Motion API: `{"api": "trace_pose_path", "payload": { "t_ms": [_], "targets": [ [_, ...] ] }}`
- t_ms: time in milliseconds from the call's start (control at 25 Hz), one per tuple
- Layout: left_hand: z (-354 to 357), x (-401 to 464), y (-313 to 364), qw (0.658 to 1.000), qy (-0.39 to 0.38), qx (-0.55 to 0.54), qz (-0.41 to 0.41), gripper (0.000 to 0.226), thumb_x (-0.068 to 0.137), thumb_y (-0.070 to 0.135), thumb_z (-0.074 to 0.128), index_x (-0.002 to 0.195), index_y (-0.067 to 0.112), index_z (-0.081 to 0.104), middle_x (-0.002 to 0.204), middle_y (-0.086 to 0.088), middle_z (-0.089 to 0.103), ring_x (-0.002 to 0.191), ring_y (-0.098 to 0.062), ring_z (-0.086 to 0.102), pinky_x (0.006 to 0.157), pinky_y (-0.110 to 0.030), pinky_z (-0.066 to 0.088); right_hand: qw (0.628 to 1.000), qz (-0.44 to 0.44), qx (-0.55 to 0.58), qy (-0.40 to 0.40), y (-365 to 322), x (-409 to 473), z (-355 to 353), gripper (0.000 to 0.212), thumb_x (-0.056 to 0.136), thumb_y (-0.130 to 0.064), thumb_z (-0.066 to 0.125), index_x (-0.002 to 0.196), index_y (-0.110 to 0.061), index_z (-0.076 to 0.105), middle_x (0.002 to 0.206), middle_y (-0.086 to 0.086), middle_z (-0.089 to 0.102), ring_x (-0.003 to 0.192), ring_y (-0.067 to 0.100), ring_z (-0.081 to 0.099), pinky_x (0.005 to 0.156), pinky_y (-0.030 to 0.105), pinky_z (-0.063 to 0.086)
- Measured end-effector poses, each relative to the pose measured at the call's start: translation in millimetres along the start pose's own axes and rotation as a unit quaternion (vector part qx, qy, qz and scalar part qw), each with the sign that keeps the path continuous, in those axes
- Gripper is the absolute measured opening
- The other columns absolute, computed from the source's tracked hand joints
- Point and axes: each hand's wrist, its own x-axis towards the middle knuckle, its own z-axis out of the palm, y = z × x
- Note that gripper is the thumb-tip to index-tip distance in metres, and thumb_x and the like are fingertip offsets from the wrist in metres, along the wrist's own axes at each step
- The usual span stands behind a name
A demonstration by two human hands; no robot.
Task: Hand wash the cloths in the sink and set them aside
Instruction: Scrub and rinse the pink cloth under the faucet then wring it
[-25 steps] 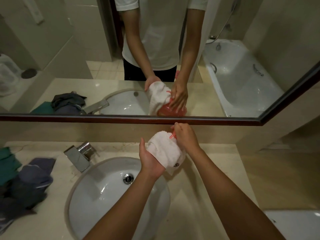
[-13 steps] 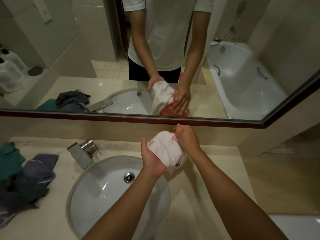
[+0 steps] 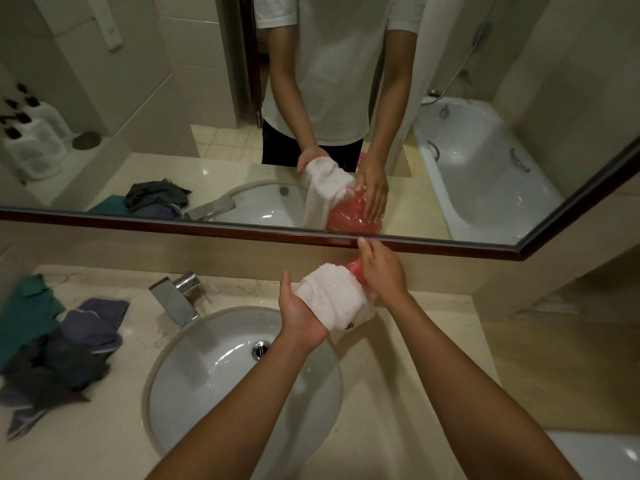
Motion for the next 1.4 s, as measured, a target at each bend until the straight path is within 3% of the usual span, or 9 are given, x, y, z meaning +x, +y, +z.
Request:
{"api": "trace_pose_path", "payload": {
  "t_ms": [240,400,520,640,800,960,1120,1240,1400],
  "targets": [
    [-15,-48,28,1.0,-0.003,0.018,0.007,0.086,0.089,0.075,0.04,0.137,0.005,0.058,0.134,-0.021,0.063,0.117,-0.04,0.065,0.09,-0.051,0.056,0.988,-0.083,0.103,0.074,-36,-52,-1,0.044,0.106,-0.032,0.037,0.14,-0.011,0.056,0.142,0.004,0.058,0.134,0.018,0.048,0.113,0.031,0.035],
    [-20,-84,63,0.998,-0.051,0.029,0.009,0.087,0.089,0.074,0.042,0.139,0.003,0.058,0.139,-0.022,0.059,0.124,-0.04,0.061,0.093,-0.052,0.056,0.976,-0.034,0.213,-0.024,-67,-92,20,0.046,0.102,-0.041,0.036,0.135,-0.022,0.062,0.133,-0.011,0.06,0.122,0.001,0.05,0.088,-0.005,0.03],
    [-21,-112,91,0.994,-0.092,0.053,0.005,0.089,0.088,0.073,0.044,0.138,0.001,0.057,0.146,-0.024,0.052,0.132,-0.041,0.053,0.104,-0.055,0.049,0.902,0.051,0.403,-0.144,-92,-115,44,0.043,0.108,-0.043,0.032,0.107,-0.03,0.073,0.113,-0.008,0.071,0.11,0.008,0.064,0.086,0.012,0.047],
    [-25,-133,122,0.99,-0.11,0.088,0.012,0.092,0.089,0.076,0.04,0.137,0.0,0.058,0.147,-0.025,0.05,0.135,-0.042,0.05,0.108,-0.054,0.045,0.82,0.134,0.529,-0.172,-108,-136,69,0.057,0.105,-0.051,0.033,0.072,-0.029,0.075,0.077,-0.006,0.071,0.076,0.009,0.068,0.067,0.022,0.054],
    [-30,-153,158,0.985,-0.121,0.123,0.023,0.094,0.089,0.078,0.037,0.133,-0.002,0.061,0.145,-0.026,0.052,0.132,-0.041,0.053,0.108,-0.052,0.045,0.812,0.196,0.515,-0.194,-125,-155,107,0.041,0.107,-0.042,0.035,0.096,-0.023,0.07,0.083,0.001,0.072,0.085,0.024,0.065,0.067,0.035,0.053],
    [-44,-164,184,0.985,-0.116,0.121,0.035,0.092,0.088,0.078,0.038,0.131,0.0,0.063,0.142,-0.026,0.055,0.128,-0.041,0.056,0.1,-0.051,0.052,0.694,0.336,0.565,-0.292,-139,-173,135,0.065,0.088,-0.072,0.047,0.11,-0.019,0.077,0.108,0.013,0.074,0.095,0.036,0.067,0.083,0.054,0.054],
    [-64,-170,202,0.984,-0.103,0.146,0.027,0.093,0.087,0.079,0.04,0.131,0.001,0.064,0.142,-0.026,0.054,0.129,-0.042,0.056,0.1,-0.051,0.052,0.649,0.281,0.622,-0.335,-150,-182,147,0.059,0.086,-0.061,0.06,0.125,-0.017,0.07,0.121,0.011,0.069,0.1,0.032,0.067,0.091,0.049,0.047],
    [-75,-174,210,0.979,-0.106,0.176,0.012,0.093,0.086,0.082,0.038,0.131,0.005,0.065,0.14,-0.024,0.057,0.128,-0.041,0.057,0.097,-0.05,0.053,0.674,0.251,0.636,-0.281,-156,-180,142,0.047,0.094,-0.042,0.063,0.129,-0.012,0.067,0.129,0.013,0.066,0.11,0.031,0.067,0.099,0.045,0.045],
    [-83,-180,219,0.978,-0.125,0.165,0.008,0.094,0.085,0.082,0.039,0.131,0.004,0.064,0.139,-0.027,0.057,0.128,-0.042,0.057,0.095,-0.05,0.053,0.849,0.199,0.45,-0.191,-155,-180,131,0.024,0.099,-0.037,0.058,0.115,-0.025,0.071,0.119,0.0,0.072,0.106,0.018,0.066,0.083,0.03,0.051]
  ]
}}
